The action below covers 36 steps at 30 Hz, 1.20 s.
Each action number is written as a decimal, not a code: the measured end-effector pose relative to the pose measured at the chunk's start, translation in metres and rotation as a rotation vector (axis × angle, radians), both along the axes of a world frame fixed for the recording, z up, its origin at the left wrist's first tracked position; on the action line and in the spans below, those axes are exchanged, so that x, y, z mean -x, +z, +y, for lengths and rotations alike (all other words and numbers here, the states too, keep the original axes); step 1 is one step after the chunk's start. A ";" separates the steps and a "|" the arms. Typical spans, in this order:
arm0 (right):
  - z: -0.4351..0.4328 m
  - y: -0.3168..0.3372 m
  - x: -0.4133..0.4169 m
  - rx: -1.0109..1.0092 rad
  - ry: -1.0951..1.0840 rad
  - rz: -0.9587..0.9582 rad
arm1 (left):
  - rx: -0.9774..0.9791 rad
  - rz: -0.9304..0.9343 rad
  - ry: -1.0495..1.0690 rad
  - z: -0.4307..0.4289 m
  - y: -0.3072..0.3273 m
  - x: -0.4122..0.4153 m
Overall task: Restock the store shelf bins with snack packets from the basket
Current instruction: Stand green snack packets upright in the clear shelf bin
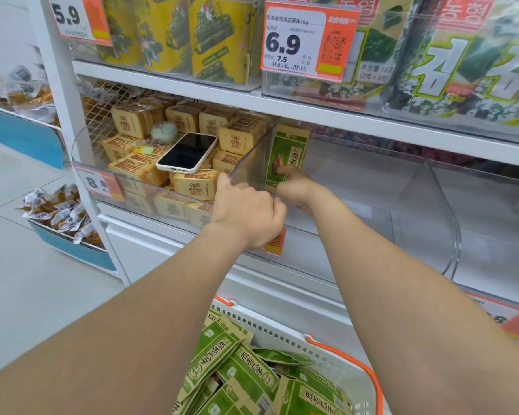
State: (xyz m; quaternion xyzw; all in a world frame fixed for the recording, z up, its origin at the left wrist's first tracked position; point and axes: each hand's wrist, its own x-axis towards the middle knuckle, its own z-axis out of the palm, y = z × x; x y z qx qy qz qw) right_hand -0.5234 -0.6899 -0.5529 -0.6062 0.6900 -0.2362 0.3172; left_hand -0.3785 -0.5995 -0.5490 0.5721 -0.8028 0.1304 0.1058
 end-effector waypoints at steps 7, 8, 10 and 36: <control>0.021 0.014 0.001 0.032 0.019 0.156 | -0.047 0.158 -0.065 0.003 0.002 -0.006; 0.026 0.018 0.000 0.063 0.024 0.207 | -0.046 0.224 -0.112 0.004 0.002 -0.011; 0.042 0.027 -0.004 0.150 0.049 0.295 | 0.082 0.292 -0.218 0.007 0.006 -0.025; 0.169 -0.133 -0.148 -0.106 1.262 1.180 | -0.985 0.036 0.177 0.036 -0.008 -0.126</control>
